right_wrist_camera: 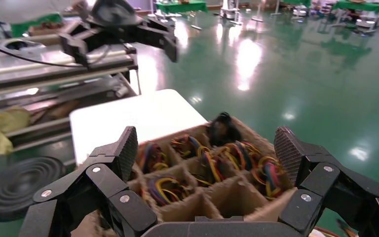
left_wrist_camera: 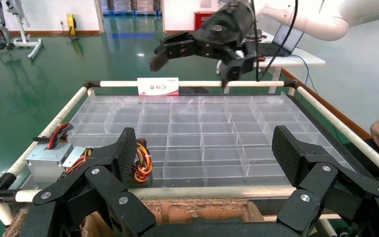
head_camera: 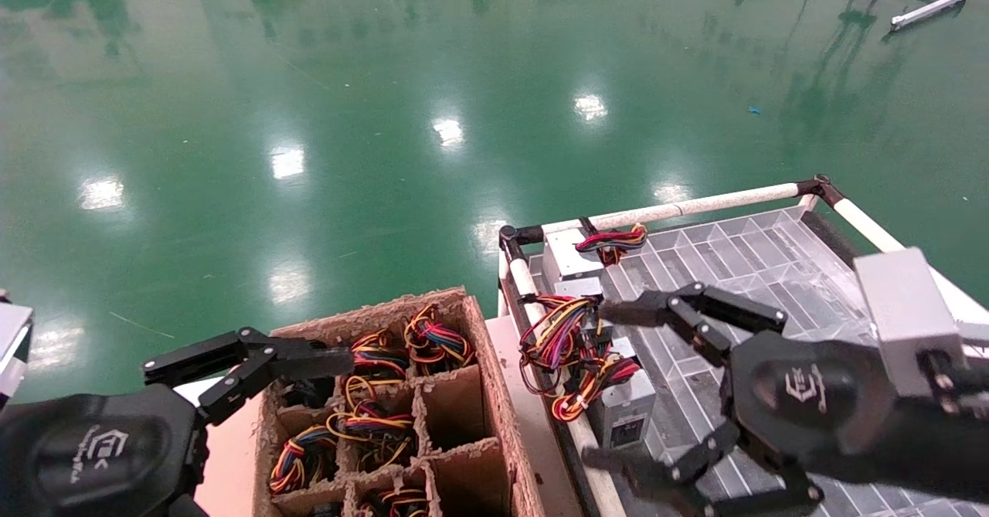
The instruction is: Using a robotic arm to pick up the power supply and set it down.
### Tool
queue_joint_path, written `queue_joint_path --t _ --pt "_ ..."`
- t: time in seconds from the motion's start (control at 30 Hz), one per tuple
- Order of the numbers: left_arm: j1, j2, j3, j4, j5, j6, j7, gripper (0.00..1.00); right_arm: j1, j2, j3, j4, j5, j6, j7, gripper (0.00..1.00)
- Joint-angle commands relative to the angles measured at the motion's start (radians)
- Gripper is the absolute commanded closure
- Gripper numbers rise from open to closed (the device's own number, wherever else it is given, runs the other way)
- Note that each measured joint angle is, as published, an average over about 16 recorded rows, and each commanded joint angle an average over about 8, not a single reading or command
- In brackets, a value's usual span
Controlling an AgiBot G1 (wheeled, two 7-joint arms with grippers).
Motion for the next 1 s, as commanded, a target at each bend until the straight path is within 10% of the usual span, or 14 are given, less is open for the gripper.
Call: queue_joint_path --t 0.03,1.0 --pt "0.0 0.0 0.0 0.0 0.0 0.0 0.0 0.0 -0.019 0.006 0.007 0.029 0.014 0.004 0.013 0.0" --pt "0.0 0.0 0.0 0.0 0.0 0.0 0.0 0.0 -0.111 0.032 0.04 0.165 0.083 0.021 0.073 0.0"
